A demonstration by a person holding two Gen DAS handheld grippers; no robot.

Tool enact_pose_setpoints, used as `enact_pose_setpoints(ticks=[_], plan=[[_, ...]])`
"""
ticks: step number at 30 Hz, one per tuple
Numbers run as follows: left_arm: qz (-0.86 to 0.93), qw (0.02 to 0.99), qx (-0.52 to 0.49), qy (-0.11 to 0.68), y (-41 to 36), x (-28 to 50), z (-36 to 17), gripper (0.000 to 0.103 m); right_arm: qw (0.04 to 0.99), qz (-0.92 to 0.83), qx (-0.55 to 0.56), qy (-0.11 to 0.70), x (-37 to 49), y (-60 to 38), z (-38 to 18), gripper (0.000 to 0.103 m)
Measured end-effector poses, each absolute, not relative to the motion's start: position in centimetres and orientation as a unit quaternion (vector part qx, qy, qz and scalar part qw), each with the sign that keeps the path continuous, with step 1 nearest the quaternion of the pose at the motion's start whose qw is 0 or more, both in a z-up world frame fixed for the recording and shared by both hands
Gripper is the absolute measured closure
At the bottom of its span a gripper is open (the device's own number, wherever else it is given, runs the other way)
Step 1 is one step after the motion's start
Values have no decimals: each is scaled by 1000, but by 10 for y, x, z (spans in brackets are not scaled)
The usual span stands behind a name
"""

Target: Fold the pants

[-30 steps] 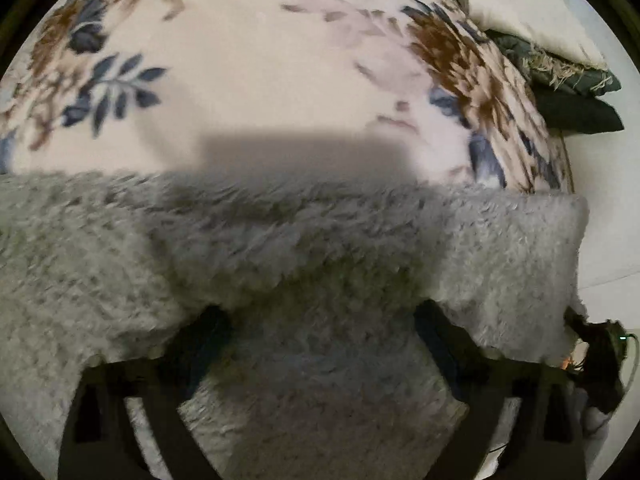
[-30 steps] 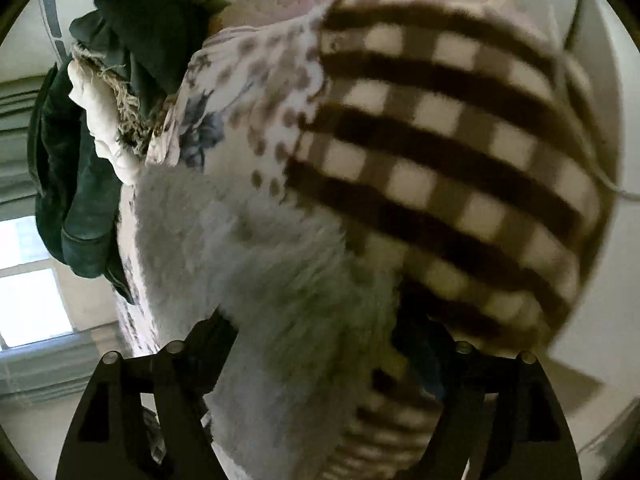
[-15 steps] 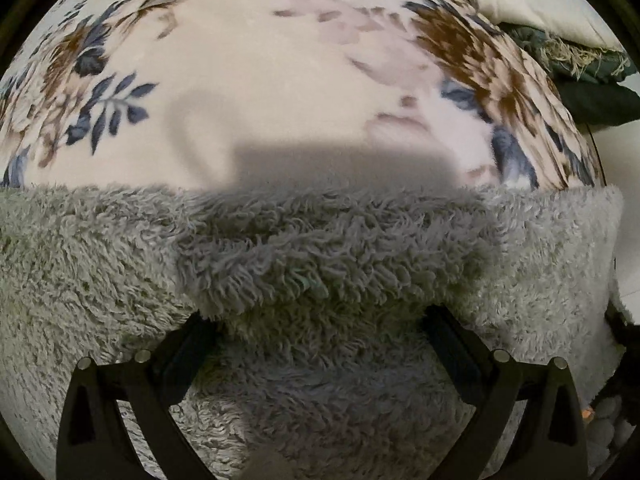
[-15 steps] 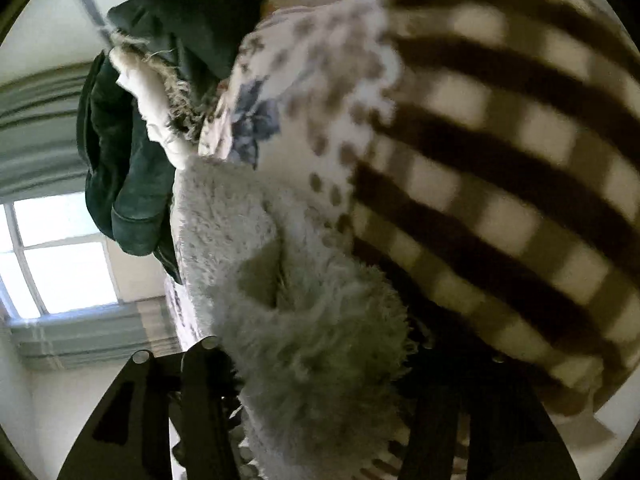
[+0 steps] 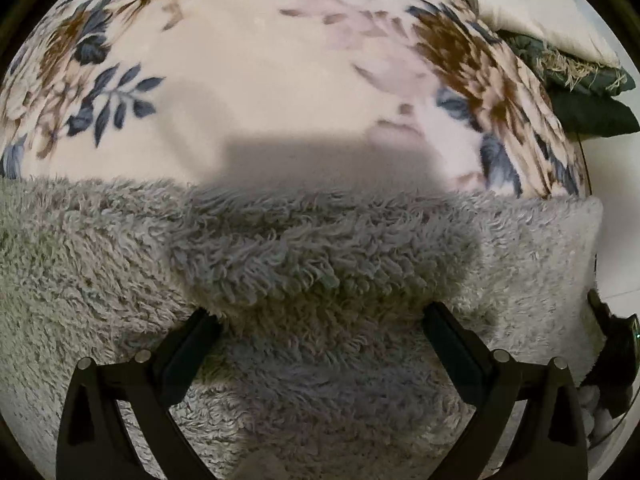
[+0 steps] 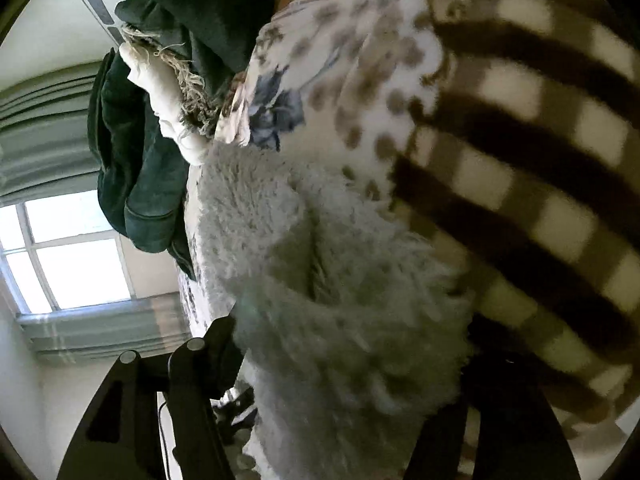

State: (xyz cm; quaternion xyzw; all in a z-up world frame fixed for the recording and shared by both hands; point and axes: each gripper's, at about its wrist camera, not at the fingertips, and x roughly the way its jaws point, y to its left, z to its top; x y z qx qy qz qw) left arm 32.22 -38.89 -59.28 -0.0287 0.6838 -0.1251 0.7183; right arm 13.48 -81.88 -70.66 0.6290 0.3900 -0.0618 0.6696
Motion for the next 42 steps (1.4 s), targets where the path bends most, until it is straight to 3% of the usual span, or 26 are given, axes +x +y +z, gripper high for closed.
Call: enact_pose_setpoints(ticks=[1, 2, 10, 17, 26, 32, 37, 40, 41, 42], plan=[[-125, 719, -29, 683, -395, 324, -595, 0, 674, -77, 627, 383, 136, -820, -706, 75], [-126, 720, -32, 681, -397, 323, -594, 0, 672, -89, 631, 378, 138, -822, -707, 84], [-130, 729, -51, 671, -386, 316, -579, 0, 697, -112, 605, 368, 144, -818, -686, 84], [-114, 762, -59, 634, -361, 305, -525, 0, 775, -82, 510, 365, 162, -772, -596, 84], [-77, 772, -111, 621, -240, 282, -486, 0, 836, -4, 400, 375, 191, -635, -505, 84], [-26, 777, -141, 613, -130, 259, -469, 0, 837, 65, 343, 422, 206, -514, -516, 84], [17, 775, -146, 615, -49, 252, -478, 0, 822, 125, 248, 497, 205, -395, -567, 84], [32, 767, -164, 619, -19, 250, -487, 0, 791, 143, 169, 571, 202, -329, -605, 73], [33, 766, -169, 619, -13, 250, -488, 0, 775, 153, 140, 597, 199, -308, -616, 65], [37, 766, -172, 618, -10, 250, -487, 0, 768, 164, 125, 606, 195, -294, -617, 50]])
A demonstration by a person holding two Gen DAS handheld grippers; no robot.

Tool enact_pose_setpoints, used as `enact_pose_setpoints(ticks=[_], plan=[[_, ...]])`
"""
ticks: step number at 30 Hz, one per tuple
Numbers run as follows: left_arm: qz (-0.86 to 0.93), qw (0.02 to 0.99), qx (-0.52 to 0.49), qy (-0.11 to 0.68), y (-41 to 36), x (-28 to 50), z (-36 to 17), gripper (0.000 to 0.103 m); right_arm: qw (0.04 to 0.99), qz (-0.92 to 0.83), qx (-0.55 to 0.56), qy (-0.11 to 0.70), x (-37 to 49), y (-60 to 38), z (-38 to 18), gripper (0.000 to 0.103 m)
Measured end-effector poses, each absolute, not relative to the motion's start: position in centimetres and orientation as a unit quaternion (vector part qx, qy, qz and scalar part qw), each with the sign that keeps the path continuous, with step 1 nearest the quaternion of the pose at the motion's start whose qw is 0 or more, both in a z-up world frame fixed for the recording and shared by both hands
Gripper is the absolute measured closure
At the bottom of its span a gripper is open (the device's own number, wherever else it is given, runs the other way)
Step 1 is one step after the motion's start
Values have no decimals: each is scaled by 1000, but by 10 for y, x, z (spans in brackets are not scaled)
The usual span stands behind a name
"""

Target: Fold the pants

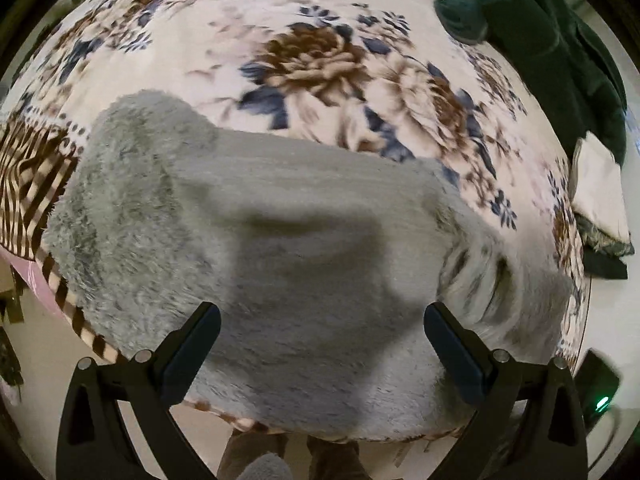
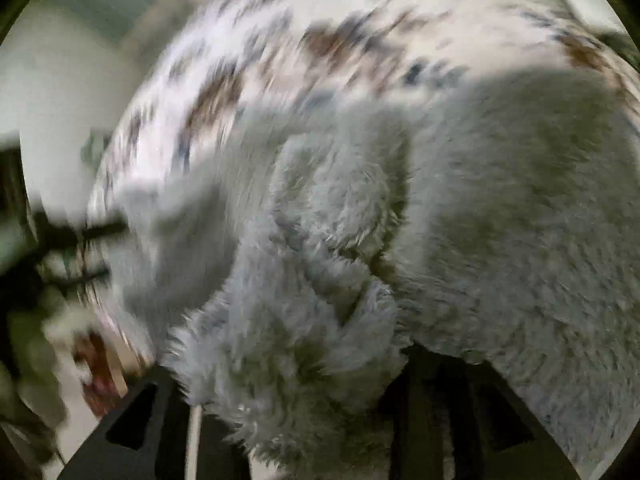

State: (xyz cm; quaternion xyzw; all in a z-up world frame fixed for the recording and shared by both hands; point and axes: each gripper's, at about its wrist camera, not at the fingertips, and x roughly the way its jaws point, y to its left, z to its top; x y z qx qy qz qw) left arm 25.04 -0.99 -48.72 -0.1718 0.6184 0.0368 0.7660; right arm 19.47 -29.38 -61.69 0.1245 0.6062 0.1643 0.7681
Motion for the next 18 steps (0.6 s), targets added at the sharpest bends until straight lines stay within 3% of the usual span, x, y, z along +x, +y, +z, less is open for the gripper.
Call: enact_pose_setpoints(ticks=[1, 2, 3, 7, 13, 16, 17, 18], plan=[[34, 767, -173, 616, -7, 252, -485, 0, 764, 180, 117, 608, 191, -283, -614, 39], [28, 770, -175, 614, -8, 254, -483, 0, 761, 201, 118, 605, 186, -278, -610, 22], [20, 772, -176, 611, -10, 257, -480, 0, 759, 217, 127, 601, 181, -276, -603, 15], [-20, 775, -175, 607, -36, 272, -474, 0, 758, 211, 188, 587, 165, -305, -573, 15], [-76, 766, -150, 620, -103, 298, -490, 0, 769, 68, 238, 589, 160, -402, -560, 15], [-106, 759, -123, 631, -141, 310, -511, 18, 765, 1, 246, 596, 159, -449, -567, 15], [-119, 757, -113, 632, -151, 313, -519, 43, 764, -14, 248, 596, 160, -461, -568, 15], [-131, 755, -102, 634, -160, 314, -527, 83, 763, -30, 248, 596, 159, -472, -570, 15]])
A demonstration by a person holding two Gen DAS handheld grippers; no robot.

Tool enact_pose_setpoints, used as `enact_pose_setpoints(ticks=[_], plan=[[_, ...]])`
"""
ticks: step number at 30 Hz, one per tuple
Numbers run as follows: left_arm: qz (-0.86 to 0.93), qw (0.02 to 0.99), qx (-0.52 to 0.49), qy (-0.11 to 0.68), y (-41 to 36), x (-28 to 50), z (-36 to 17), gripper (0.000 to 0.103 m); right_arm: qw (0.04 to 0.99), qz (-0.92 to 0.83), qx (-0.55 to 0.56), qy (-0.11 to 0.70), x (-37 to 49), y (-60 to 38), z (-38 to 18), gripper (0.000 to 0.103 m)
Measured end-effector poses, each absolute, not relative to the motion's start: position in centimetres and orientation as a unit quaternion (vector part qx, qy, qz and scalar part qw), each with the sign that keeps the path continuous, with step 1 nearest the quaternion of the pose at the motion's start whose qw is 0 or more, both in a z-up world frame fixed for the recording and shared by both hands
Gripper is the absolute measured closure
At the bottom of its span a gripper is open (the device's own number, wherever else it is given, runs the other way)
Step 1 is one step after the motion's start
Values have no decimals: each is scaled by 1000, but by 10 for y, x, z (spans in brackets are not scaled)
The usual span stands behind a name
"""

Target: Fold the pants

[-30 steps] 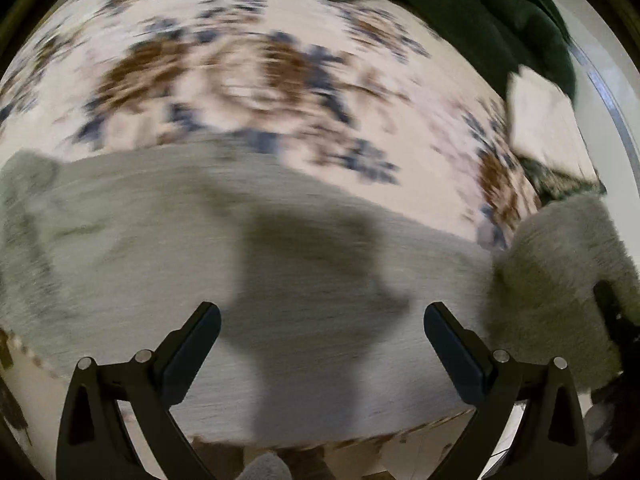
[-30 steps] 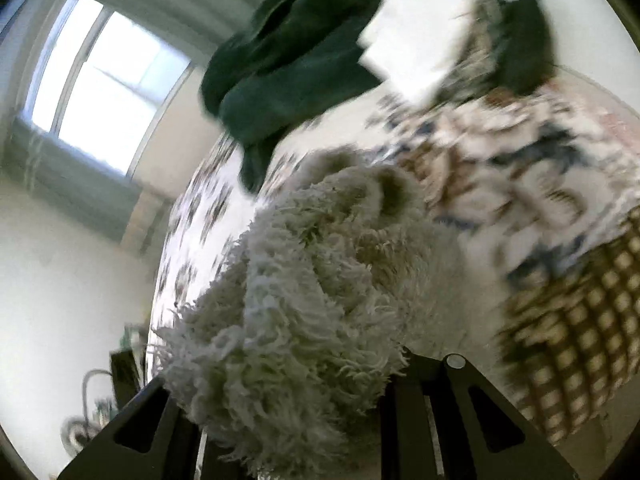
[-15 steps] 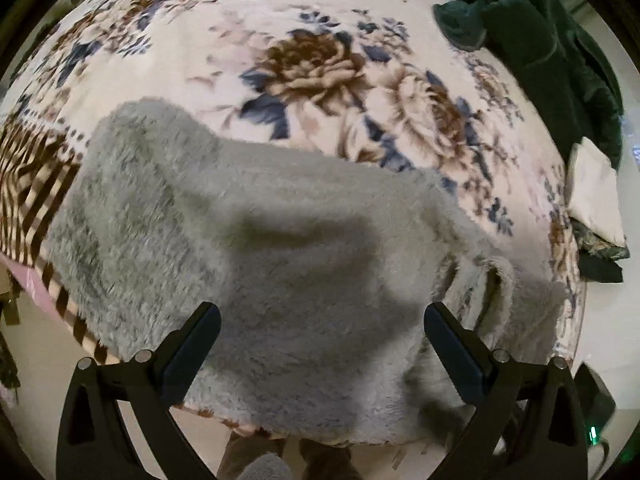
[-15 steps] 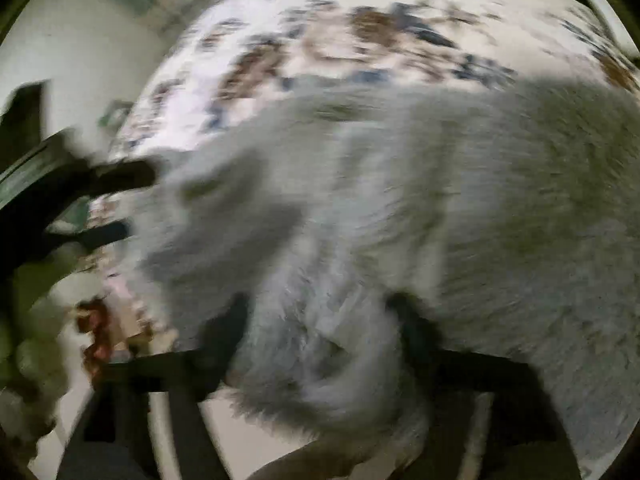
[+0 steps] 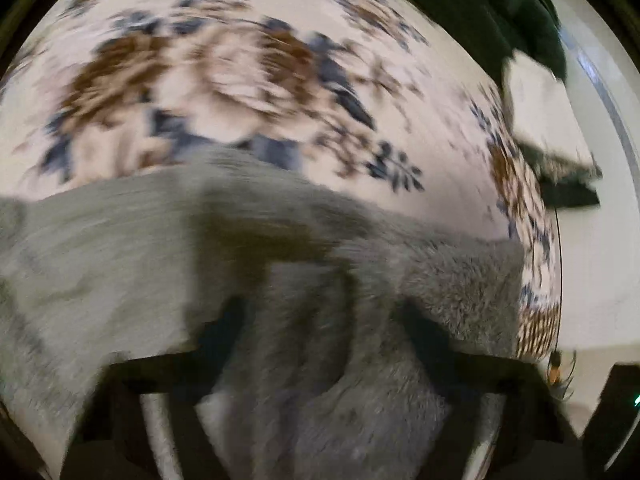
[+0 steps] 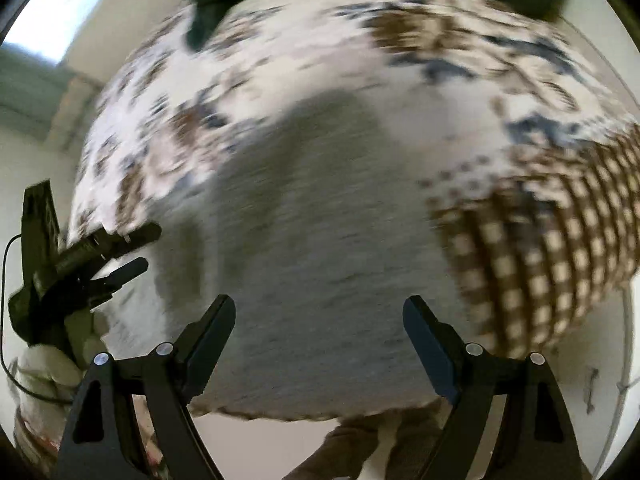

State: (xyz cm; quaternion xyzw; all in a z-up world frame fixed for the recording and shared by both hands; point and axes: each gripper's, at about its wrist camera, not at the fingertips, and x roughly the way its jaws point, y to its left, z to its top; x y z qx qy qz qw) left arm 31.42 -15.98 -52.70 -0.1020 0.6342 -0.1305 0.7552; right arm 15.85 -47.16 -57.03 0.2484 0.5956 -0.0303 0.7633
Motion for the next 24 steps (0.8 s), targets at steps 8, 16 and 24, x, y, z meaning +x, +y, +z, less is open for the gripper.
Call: enact_pose_setpoints(ticks=[8, 16, 24], plan=[[-142, 771, -141, 605, -133, 288, -508, 98, 752, -61, 288, 590, 138, -500, -577, 15], [-86, 760, -195, 614, -87, 291, -512, 99, 720, -45, 333, 607, 122, -477, -588, 15], [-102, 720, -273, 630, -85, 288, -520, 74, 605, 7, 520, 603, 103, -436, -630, 21]])
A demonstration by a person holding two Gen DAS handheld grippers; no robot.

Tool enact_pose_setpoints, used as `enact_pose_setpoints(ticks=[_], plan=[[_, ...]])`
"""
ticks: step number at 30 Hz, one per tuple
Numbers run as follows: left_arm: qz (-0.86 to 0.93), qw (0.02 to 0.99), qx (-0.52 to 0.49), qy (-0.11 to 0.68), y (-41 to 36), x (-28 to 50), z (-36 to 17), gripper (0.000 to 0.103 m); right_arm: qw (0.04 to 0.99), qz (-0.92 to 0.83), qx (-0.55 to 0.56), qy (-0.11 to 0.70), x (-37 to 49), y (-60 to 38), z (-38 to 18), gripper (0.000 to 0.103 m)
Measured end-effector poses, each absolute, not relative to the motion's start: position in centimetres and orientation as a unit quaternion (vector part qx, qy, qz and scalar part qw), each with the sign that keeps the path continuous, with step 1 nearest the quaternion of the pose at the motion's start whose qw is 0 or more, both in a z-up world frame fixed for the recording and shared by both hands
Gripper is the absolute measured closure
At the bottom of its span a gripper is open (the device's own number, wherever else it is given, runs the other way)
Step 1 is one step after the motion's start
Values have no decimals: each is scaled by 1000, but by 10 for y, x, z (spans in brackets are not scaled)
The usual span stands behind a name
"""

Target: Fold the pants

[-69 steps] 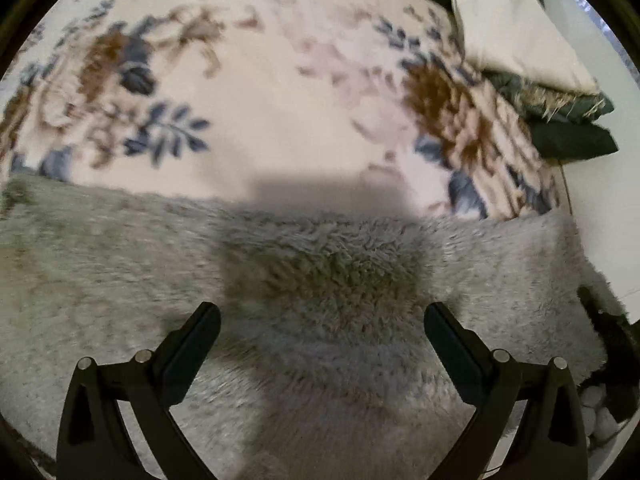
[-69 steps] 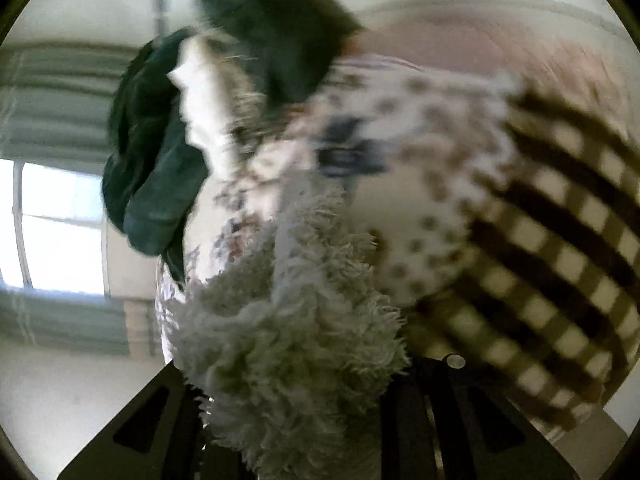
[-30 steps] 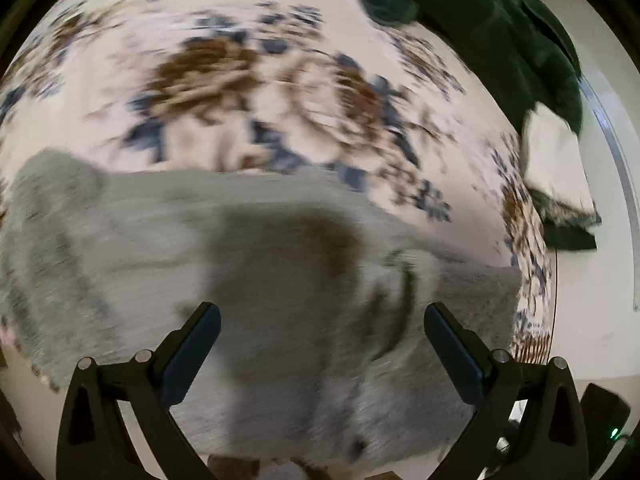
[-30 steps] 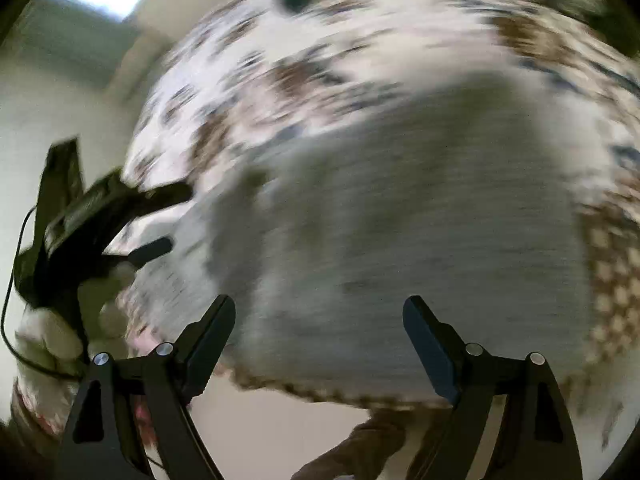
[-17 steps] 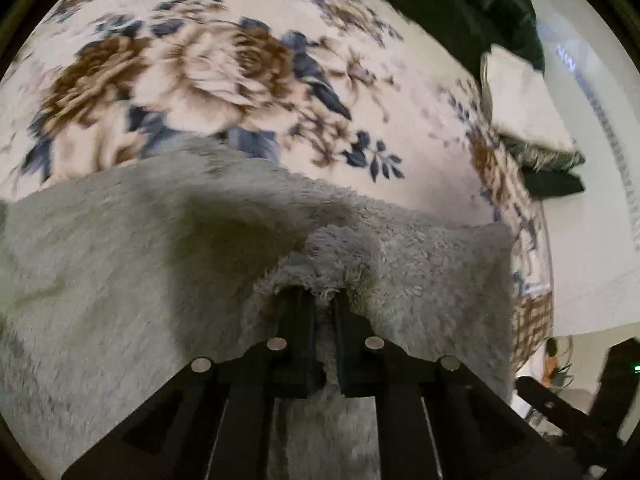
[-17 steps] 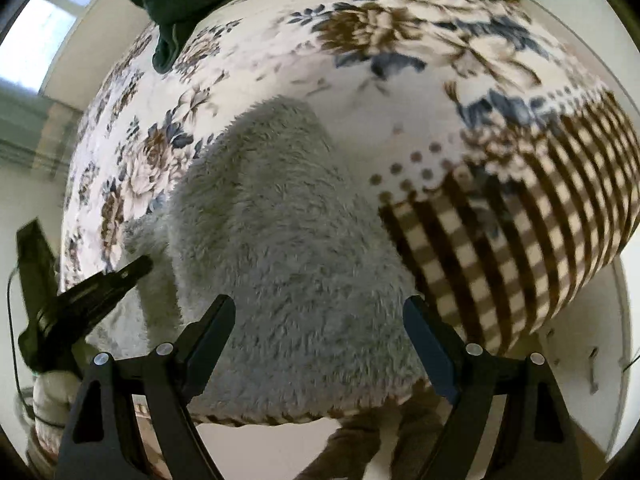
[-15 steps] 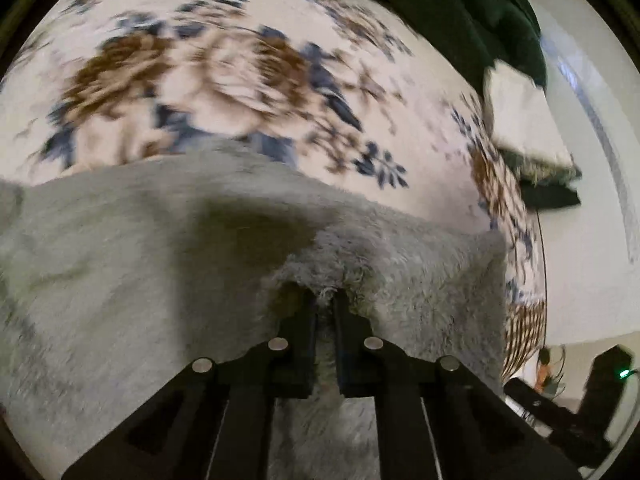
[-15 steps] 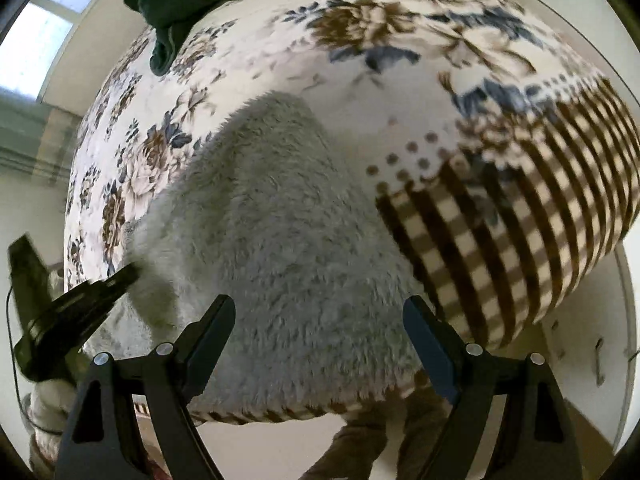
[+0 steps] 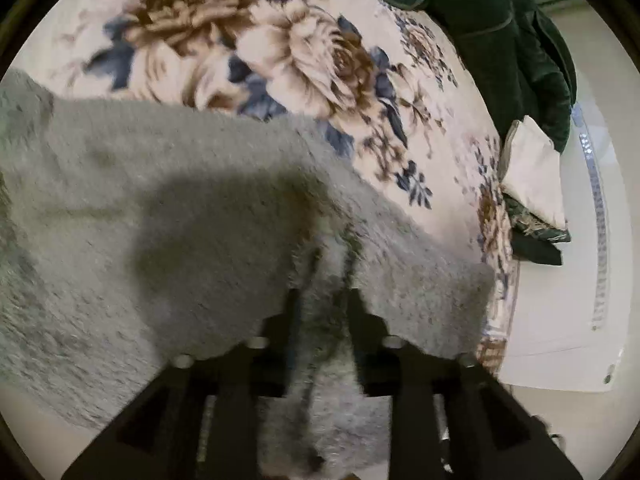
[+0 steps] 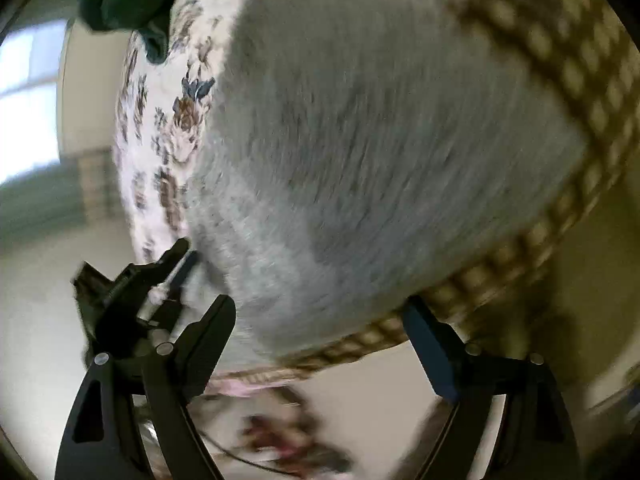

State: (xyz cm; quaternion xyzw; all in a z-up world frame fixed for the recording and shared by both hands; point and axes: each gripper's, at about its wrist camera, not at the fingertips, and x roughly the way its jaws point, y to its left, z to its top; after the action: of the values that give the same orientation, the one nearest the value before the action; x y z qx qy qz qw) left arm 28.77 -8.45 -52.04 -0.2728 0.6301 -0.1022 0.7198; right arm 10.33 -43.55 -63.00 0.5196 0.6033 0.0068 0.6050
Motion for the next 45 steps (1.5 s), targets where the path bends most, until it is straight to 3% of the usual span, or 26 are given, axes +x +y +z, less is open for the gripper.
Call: enact_pose_setpoints(ticks=[4, 5, 6, 7, 8, 11, 19, 22, 25, 26, 27, 28, 30, 31, 37, 38, 39, 45], plan=[[-109, 723, -238, 639, -111, 302, -525, 70, 560, 5, 565, 606, 104, -409, -654, 40], [-106, 726, -223, 642, -117, 305, -528, 72, 556, -1, 568, 607, 104, -402, -659, 57], [-108, 731, -204, 642, -126, 310, -531, 73, 558, -11, 562, 611, 104, -396, -661, 83], [-112, 739, -181, 639, -135, 314, -533, 80, 561, -19, 553, 616, 104, -394, -662, 91], [-118, 744, -160, 638, -143, 317, -534, 94, 566, -30, 544, 619, 104, -390, -662, 93], [-136, 761, -134, 620, -151, 316, -525, 95, 587, -37, 532, 610, 103, -382, -650, 95], [-132, 784, -181, 579, -109, 297, -474, 96, 642, 8, 483, 596, 101, -366, -603, 95], [-112, 767, -186, 604, -95, 299, -503, 94, 639, 21, 462, 615, 107, -360, -608, 95], [-96, 716, -224, 655, -81, 305, -544, 83, 602, 30, 429, 673, 111, -351, -640, 89], [-96, 707, -230, 661, -78, 304, -548, 74, 591, 36, 426, 684, 111, -350, -646, 80], [-100, 710, -241, 654, -74, 301, -546, 67, 584, 40, 426, 690, 110, -351, -649, 62], [-103, 717, -243, 645, -73, 298, -542, 62, 586, 43, 427, 688, 107, -354, -647, 55], [-107, 726, -248, 633, -72, 290, -535, 40, 605, 53, 421, 674, 101, -363, -634, 42], [-110, 722, -255, 634, -72, 285, -536, 39, 621, 51, 405, 669, 98, -369, -627, 39], [-88, 701, -244, 665, -91, 279, -568, 40, 673, -22, 322, 665, 91, -404, -606, 35], [-94, 711, -229, 658, -98, 282, -568, 58, 669, -32, 331, 665, 93, -414, -609, 35], [-108, 722, -214, 649, -106, 285, -564, 87, 664, -44, 340, 664, 91, -421, -612, 35], [-149, 773, -175, 592, -116, 299, -525, 88, 673, -72, 333, 656, 84, -434, -619, 35]])
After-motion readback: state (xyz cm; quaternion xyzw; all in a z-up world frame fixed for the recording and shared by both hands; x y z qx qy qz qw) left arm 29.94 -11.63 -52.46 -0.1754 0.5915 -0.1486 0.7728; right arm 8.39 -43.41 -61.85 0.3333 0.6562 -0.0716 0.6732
